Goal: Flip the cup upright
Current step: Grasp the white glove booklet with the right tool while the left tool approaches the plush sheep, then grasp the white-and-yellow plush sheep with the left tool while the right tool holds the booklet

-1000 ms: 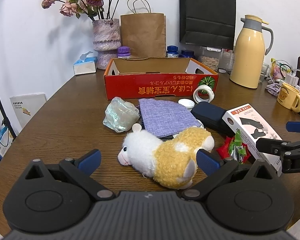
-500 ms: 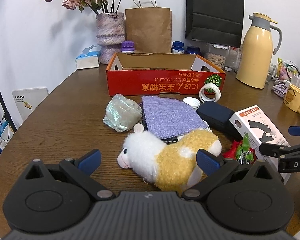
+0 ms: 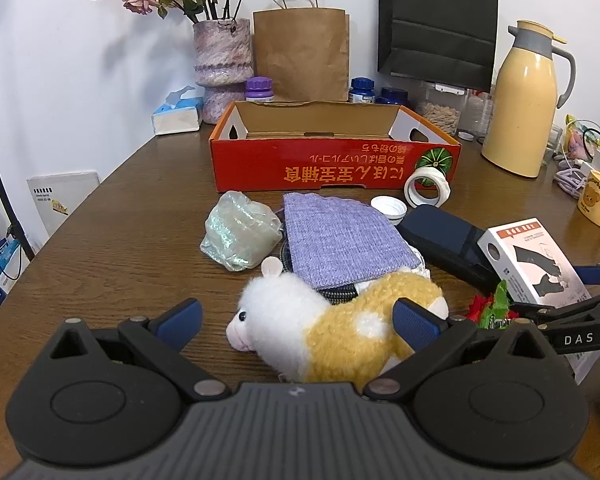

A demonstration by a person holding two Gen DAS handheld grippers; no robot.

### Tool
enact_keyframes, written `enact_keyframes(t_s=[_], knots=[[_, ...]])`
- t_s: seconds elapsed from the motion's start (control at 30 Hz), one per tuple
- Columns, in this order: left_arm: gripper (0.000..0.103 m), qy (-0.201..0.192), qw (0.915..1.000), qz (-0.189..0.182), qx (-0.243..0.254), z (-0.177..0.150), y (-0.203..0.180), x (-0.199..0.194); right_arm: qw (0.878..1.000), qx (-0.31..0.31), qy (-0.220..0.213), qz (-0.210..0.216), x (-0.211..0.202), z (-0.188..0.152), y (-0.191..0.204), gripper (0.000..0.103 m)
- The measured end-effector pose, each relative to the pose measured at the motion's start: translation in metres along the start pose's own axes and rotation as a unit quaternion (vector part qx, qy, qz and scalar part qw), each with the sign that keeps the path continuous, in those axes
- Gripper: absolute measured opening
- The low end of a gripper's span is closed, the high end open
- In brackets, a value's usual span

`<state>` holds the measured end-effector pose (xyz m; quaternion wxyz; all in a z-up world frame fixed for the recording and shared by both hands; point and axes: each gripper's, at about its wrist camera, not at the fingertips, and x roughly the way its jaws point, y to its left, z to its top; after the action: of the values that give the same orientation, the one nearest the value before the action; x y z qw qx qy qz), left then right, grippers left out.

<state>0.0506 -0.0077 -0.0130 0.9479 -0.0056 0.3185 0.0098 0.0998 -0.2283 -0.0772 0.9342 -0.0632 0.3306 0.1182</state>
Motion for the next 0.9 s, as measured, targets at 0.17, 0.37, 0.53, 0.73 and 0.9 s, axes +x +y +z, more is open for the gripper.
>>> enact_keyframes(t_s=[0.17, 0.37, 0.53, 0.73, 0.9], knots=[[0.103, 0.002, 0.9999, 0.007, -0.012, 0.003, 0.004, 0.003, 0.999, 0.01, 0.01, 0.033, 0.008, -0.001, -0.008, 0.097], [0.103, 0.008, 0.9994, 0.008, -0.032, 0.006, 0.009, 0.006, 0.999, 0.017, -0.027, 0.035, 0.0, -0.002, -0.011, 0.096], [0.103, 0.014, 0.999, 0.009, -0.042, 0.007, 0.008, 0.009, 0.997, 0.038, -0.063, 0.013, -0.006, 0.001, -0.017, 0.096], [0.103, 0.022, 0.998, 0.014, -0.058, 0.01, 0.005, 0.011, 0.994, 0.059, -0.092, -0.003, -0.009, 0.0, -0.022, 0.096], [0.103, 0.02, 0.9978, 0.01, -0.063, 0.012, -0.01, 0.008, 0.992, 0.071, -0.107, -0.008, -0.012, -0.003, -0.025, 0.096]])
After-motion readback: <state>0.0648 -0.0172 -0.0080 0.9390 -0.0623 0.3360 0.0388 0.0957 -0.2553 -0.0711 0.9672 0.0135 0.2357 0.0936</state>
